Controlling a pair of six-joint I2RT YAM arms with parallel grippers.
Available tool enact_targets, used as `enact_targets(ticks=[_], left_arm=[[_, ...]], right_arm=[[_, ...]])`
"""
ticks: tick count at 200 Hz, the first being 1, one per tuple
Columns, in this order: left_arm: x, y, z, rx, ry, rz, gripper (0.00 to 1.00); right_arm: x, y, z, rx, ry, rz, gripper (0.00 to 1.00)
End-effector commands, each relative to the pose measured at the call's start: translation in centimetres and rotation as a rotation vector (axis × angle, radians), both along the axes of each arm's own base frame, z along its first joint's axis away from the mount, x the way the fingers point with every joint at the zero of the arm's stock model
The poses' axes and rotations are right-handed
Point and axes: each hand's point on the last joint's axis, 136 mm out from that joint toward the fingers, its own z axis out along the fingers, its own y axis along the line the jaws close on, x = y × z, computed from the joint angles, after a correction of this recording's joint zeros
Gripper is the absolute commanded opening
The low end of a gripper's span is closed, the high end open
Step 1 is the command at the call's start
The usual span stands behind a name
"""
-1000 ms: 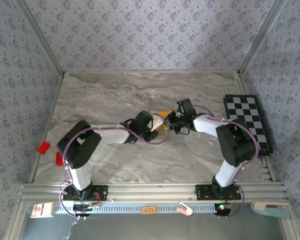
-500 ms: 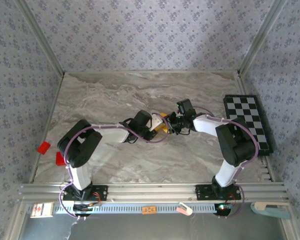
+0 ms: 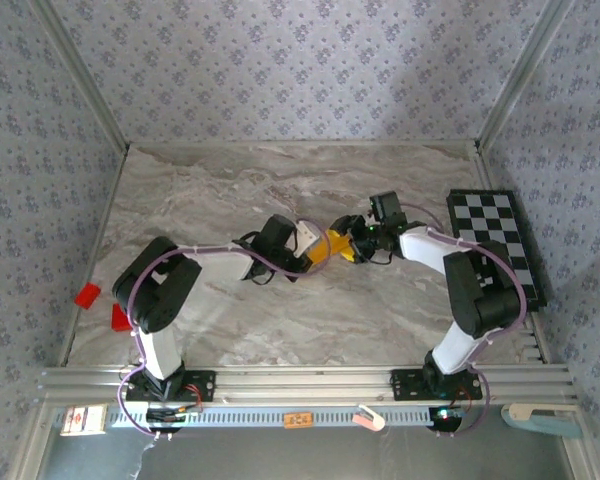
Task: Fold a paper plane with a square sheet of paper (pick it up from the middle)
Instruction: Fold the wing for the fifth time at the center of the table.
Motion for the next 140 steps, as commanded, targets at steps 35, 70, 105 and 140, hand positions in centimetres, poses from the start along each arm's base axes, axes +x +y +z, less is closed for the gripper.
enact_targets(ticks=[35,70,105,140], left_arm=[[0.5,-1.2,0.8,-0.129,0.216,0.087,0.00],[0.1,-2.1,0.8,-0.171,0.358,0.135,0.00],[0.2,-2.6,1.0,-0.219,0.446,0.167,0.00],[0.8,-2.8,1.1,-0.273,0.527,0.205,0.00]], right_arm=[[0.8,-2.5,1.6,-0.144,-0.183,0.081,0.69],[0.5,-2.8,0.9,-0.218,-0.265,0.170,0.69],[0.1,-2.9,0.1,-0.271,-0.307,0.238,0.69],[0.1,-1.9,-0.3,-0.288,-0.351,0.336,0.68]])
